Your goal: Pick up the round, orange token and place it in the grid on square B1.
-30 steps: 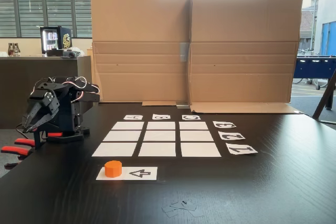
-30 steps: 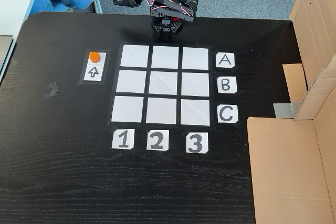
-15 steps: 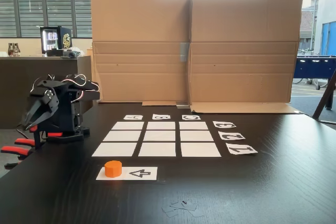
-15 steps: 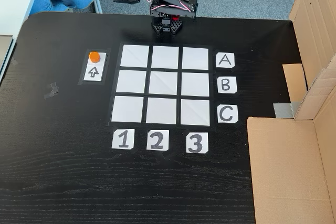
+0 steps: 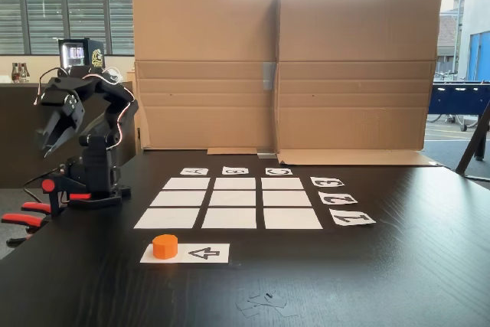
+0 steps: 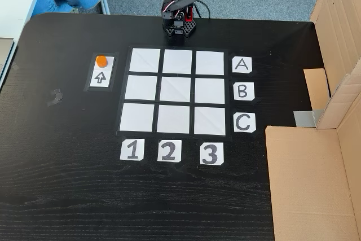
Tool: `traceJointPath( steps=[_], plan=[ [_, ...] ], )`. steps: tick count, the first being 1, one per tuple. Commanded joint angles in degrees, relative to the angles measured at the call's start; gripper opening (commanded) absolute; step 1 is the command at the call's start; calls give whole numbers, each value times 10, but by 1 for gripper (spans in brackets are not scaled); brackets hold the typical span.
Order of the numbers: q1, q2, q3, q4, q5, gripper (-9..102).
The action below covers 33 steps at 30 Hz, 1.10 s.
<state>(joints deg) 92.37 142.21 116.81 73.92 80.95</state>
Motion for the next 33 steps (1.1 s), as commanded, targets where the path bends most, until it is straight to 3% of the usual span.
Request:
traceJointPath(
  steps=[1,8,11,33],
  plan=[
    [-19,-61,-121,70,-5,20],
    [-80,-186,-199,156,-4,50],
    [-100,-241,-215,158,-6,56],
    [-238,-525,-360,151,26,58]
  ],
)
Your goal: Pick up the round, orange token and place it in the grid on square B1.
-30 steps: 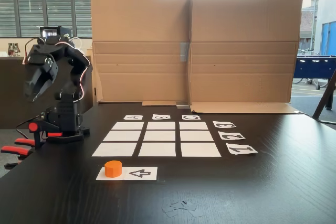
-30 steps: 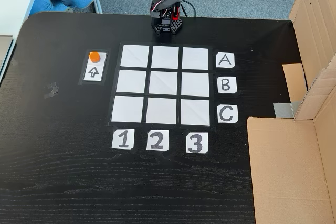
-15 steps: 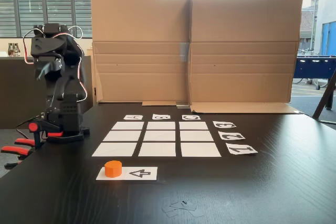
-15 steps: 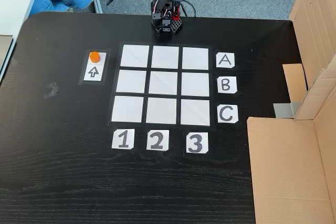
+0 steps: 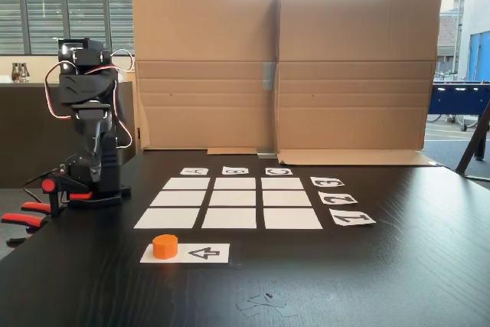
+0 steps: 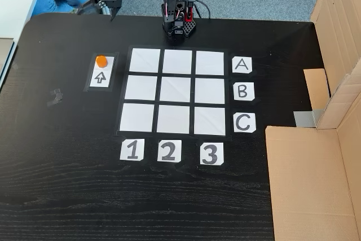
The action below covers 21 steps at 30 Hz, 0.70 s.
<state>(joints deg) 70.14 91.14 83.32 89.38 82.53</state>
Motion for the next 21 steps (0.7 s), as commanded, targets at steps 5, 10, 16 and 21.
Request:
traceJointPath(
  steps=[5,10,16,21],
  plan=[
    [-46,-69,-44,-4,26,58],
    [-71,-113,-63,-12,44,58],
    [-98,-156,-83,-29,62,58],
    [-113,-194,-105,-43,73,58]
  ],
)
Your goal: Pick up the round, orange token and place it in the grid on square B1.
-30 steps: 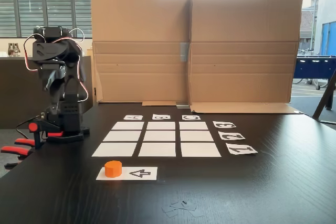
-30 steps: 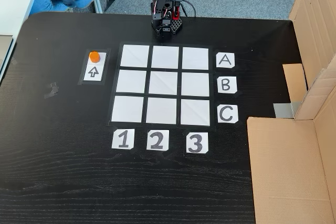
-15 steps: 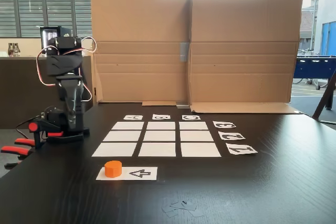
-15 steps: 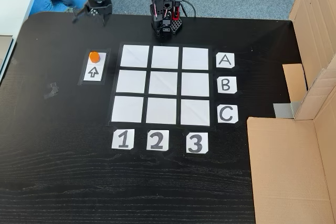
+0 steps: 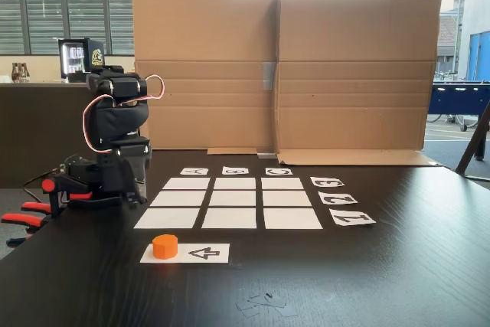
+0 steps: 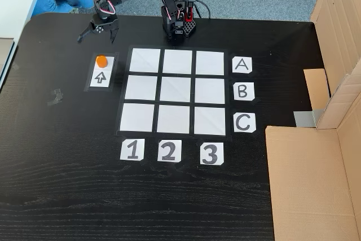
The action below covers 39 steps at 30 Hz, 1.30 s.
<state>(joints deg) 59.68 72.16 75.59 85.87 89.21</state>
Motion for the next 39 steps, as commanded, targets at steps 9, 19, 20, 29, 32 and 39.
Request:
traceJointPath(
  steps=[9,19,20,29,32,39],
  plan=[
    [-26,-77,-76,-27,16,58],
    [-57,-122,-83,-59,35,58],
    [-59,-126,-83,-62,37,58],
    [-70,-147,-91,-76,48,58],
    [-70,-156,-101,-76,49,58],
    [-67,-170,-116,-79,51,58]
  ],
)
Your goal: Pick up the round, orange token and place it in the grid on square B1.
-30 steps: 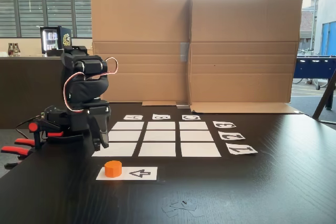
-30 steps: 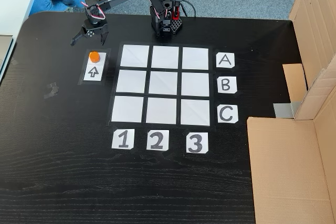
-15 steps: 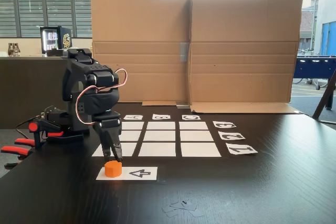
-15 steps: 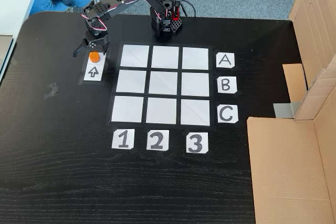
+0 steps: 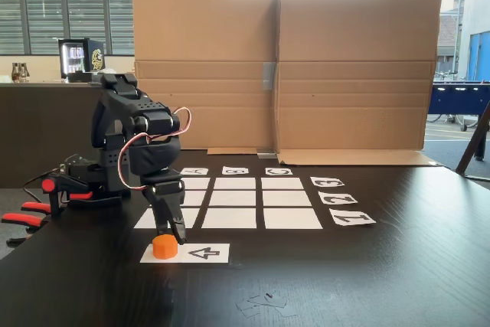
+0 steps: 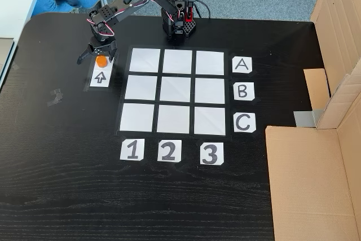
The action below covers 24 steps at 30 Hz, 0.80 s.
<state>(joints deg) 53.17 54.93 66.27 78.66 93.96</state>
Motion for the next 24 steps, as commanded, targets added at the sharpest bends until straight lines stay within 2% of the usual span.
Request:
traceJointPath(
  steps=[1,2,3,5,7,17,24],
  plan=[
    [-2,1,-23,-9,4,57],
    [-1,0,-23,-11,4,49],
    [-1,-1,-23,-12,4,34],
    [0,-5,-28,-15,3,12],
    [1,-6,-29,-23,2,-1],
    [21,11,-25,-27,-12,-1],
    [66,147,-5,-28,-50,-1]
  ],
)
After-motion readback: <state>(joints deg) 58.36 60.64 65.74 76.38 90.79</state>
